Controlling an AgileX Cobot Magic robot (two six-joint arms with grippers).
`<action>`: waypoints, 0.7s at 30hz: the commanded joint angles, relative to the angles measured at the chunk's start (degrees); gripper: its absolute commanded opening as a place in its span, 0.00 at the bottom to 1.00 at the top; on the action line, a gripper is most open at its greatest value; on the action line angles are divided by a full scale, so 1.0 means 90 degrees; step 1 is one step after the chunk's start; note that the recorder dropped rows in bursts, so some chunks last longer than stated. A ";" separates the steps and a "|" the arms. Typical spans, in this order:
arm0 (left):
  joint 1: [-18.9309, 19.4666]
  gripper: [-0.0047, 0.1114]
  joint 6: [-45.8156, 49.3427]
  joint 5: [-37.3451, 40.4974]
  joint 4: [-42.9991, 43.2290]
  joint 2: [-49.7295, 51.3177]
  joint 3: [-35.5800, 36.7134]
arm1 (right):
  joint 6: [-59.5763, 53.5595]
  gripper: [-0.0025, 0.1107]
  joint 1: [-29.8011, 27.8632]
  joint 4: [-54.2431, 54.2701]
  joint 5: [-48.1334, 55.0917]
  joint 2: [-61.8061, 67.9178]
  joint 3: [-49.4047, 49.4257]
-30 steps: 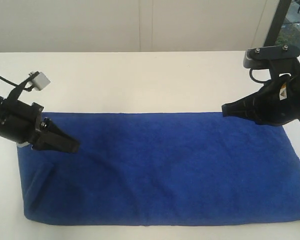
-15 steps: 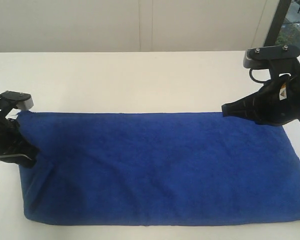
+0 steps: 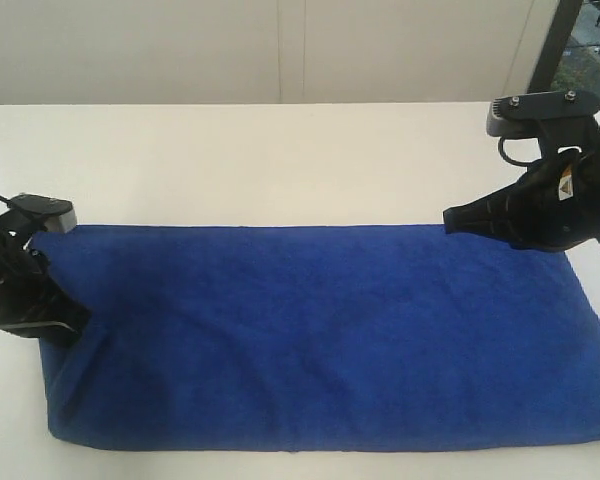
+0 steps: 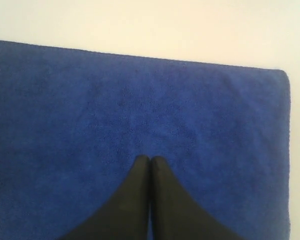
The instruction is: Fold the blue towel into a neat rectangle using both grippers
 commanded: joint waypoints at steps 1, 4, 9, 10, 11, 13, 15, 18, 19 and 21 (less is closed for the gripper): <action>-0.0362 0.04 0.0007 0.0132 -0.0053 0.0150 0.0048 | -0.0075 0.02 -0.0037 -0.0039 -0.0058 -0.0003 0.0026; -0.0496 0.04 0.0007 0.0189 -0.0053 0.0272 0.0048 | -0.0075 0.02 -0.0037 -0.0039 -0.0064 -0.0003 0.0026; -0.0866 0.04 0.0009 0.0651 -0.0278 0.0272 -0.0158 | -0.0075 0.02 -0.0037 -0.0039 -0.0064 -0.0003 0.0026; -0.0994 0.04 0.0022 0.0713 -0.0318 0.0272 -0.0175 | -0.0075 0.02 -0.0037 -0.0039 -0.0064 -0.0003 0.0026; -0.1130 0.04 0.0095 0.0726 -0.0378 0.0272 -0.0175 | -0.0075 0.02 -0.0037 -0.0039 -0.0064 -0.0003 0.0026; -0.1412 0.04 0.0122 0.0795 -0.0393 0.0272 -0.0175 | -0.0075 0.02 -0.0037 -0.0039 -0.0064 -0.0003 0.0026; -0.1644 0.04 0.0134 0.0795 -0.0331 0.0272 -0.0175 | -0.0075 0.02 -0.0037 -0.0039 -0.0064 -0.0003 0.0026; -0.1723 0.04 0.0134 0.0850 -0.0287 0.0225 -0.0292 | -0.0075 0.02 -0.0037 -0.0039 -0.0064 -0.0003 0.0026; -0.1723 0.04 0.0134 0.0865 -0.0255 0.0187 -0.0357 | -0.0075 0.02 -0.0037 -0.0039 -0.0064 -0.0003 0.0026; -0.1723 0.04 0.0134 0.0939 -0.0192 0.0038 -0.0503 | -0.0075 0.02 -0.0037 -0.0039 -0.0064 -0.0003 0.0026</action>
